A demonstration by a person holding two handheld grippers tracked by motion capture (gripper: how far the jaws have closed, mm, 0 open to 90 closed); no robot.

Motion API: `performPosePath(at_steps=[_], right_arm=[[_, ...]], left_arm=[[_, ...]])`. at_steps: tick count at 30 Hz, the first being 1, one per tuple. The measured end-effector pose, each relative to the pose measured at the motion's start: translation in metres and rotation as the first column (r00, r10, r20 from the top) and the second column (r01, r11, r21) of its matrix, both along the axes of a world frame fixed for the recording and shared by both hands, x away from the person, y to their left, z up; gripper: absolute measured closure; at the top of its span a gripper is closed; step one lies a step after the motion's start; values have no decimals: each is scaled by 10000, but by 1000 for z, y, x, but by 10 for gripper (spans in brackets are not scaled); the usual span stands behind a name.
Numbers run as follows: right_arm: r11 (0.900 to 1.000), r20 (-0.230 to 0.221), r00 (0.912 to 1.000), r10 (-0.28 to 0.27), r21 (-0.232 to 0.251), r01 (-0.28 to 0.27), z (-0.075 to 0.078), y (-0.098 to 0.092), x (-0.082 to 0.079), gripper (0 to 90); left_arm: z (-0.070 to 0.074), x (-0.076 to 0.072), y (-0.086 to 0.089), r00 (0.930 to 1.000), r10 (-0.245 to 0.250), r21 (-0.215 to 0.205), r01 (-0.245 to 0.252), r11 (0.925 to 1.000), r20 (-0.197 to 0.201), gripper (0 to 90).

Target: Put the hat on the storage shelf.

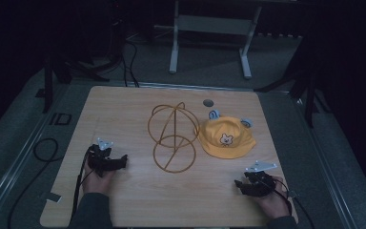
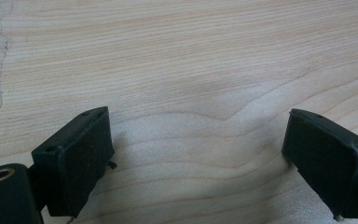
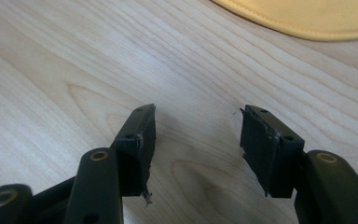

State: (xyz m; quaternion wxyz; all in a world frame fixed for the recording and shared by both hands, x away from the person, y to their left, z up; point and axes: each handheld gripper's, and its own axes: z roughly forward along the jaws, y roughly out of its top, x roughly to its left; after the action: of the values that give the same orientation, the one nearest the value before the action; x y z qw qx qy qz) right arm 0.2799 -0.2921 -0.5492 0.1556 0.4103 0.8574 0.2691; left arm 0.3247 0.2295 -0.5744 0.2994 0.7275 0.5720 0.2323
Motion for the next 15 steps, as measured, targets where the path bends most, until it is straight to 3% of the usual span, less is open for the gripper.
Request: performPosePath(at_steps=[4, 15], right_arm=[[9982, -114, 9984, 553, -235, -556, 9, 0, 7, 517], [9929, -331, 9946, 988, -627, -1007, 26, -5, 20, 527]], left_arm=[[0, 0, 0, 10000, -12, 17, 12, 10000, -9, 83], [0, 0, 0, 10000, -12, -7, 12, 10000, 17, 86]])
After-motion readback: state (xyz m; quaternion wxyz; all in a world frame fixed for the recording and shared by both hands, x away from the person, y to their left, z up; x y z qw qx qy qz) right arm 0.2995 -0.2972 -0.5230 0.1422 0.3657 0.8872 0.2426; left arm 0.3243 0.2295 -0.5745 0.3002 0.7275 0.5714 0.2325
